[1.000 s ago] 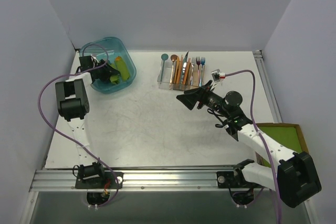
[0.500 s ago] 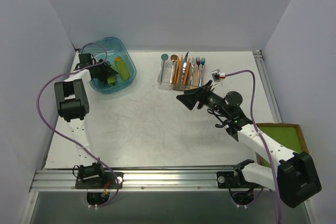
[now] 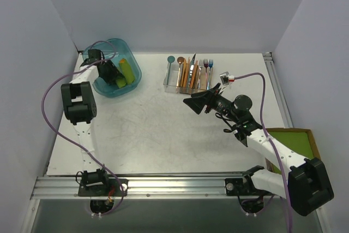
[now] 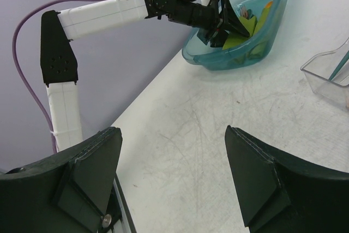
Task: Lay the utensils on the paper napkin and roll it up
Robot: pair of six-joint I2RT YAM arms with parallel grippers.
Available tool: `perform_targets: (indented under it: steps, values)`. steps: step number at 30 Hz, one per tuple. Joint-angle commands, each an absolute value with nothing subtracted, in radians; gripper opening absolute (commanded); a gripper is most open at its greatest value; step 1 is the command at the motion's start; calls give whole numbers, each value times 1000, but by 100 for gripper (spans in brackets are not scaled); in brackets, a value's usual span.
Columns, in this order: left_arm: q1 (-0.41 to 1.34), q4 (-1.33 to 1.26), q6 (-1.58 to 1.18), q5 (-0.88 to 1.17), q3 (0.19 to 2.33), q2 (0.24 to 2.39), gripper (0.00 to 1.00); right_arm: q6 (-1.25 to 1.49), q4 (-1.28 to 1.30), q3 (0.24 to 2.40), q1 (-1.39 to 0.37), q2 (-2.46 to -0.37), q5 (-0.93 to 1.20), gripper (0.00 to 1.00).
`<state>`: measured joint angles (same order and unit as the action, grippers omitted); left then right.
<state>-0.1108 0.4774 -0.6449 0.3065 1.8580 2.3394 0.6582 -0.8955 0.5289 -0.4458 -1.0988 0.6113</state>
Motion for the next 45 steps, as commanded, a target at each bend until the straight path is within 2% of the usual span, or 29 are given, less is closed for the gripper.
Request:
perform_targets:
  steps: [1,8,10,15,18,28,30,36,45]
  values:
    - [-106,663,-612,230,1865,2408,57,661,-971,522,-442,-1083,640,78]
    - [-107,710,-580,193,1868,2393,61,660,-971,522,-440,-1085,640,78]
    - [-113,722,-572,187,1865,2384,66,660,-969,522,-442,-1086,640,78]
    - [-114,767,-548,155,1879,2369,70,657,-969,523,-440,-1094,641,78]
    - [-115,772,-535,127,1882,2341,82,652,-969,522,-442,-1097,643,78]
    - [-114,833,-489,65,1956,2244,87,637,-957,531,-442,-1114,644,79]
    - [-109,838,-482,46,1924,2214,96,623,-936,540,-442,-1121,644,79]
    - [-110,704,-494,26,1689,1953,94,581,-804,589,-442,-1123,558,86]
    - [-92,709,-436,90,1640,1717,94,499,-710,612,-451,-1062,448,90]
